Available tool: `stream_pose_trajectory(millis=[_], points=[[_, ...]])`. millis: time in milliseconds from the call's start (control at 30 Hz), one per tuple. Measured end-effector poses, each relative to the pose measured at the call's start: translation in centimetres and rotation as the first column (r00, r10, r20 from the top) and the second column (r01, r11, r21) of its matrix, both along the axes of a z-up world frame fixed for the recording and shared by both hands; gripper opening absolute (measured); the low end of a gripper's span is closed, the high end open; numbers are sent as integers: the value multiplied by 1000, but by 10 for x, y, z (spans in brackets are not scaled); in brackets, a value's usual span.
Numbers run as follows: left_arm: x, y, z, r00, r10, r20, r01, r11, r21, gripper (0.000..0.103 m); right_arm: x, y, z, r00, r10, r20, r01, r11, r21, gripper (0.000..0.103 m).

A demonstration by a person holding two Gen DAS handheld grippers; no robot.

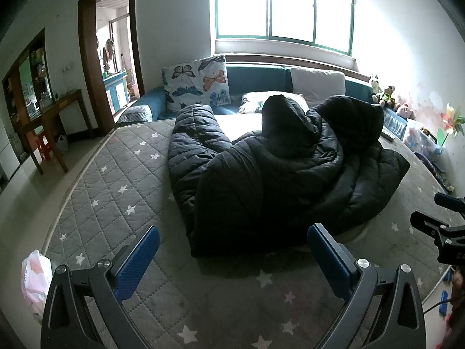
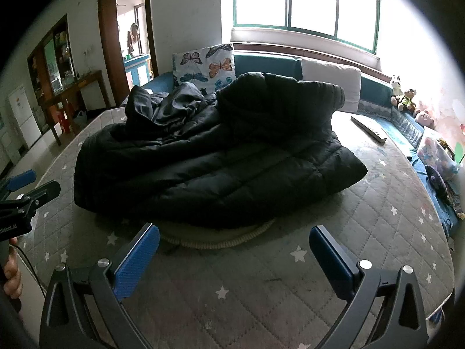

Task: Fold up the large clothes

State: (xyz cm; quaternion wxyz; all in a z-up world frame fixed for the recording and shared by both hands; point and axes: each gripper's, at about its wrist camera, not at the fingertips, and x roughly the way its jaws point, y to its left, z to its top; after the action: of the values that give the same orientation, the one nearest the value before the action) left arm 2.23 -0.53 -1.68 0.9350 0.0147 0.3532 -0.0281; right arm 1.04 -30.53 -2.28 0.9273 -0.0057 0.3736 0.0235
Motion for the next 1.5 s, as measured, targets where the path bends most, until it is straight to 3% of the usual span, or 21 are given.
stream_pose_trajectory(millis=[633, 900, 1033, 1233, 1400, 1500], points=[[38, 11, 2, 1000, -10, -17, 10, 1000, 22, 103, 24, 3, 6, 998, 54, -23, -55, 998, -14, 103], [76, 10, 12, 992, -123, -31, 123, 992, 8, 103, 59, -15, 24, 994, 109, -13, -109, 994, -2, 103], [100, 0, 12, 978, -199, -55, 199, 980, -10, 103, 89, -28, 40, 992, 125, 5, -125, 992, -16, 103], [140, -25, 13, 936, -345, -67, 344, 939, -32, 103, 148, -31, 61, 977, 212, 21, -211, 975, -72, 103], [179, -43, 2, 894, -433, -115, 426, 901, -79, 103, 193, -25, 54, 958, 284, -27, -285, 951, -119, 103], [198, -48, -11, 880, -450, -151, 440, 893, -94, 102, 217, -24, 43, 944, 322, -79, -329, 937, -116, 103]])
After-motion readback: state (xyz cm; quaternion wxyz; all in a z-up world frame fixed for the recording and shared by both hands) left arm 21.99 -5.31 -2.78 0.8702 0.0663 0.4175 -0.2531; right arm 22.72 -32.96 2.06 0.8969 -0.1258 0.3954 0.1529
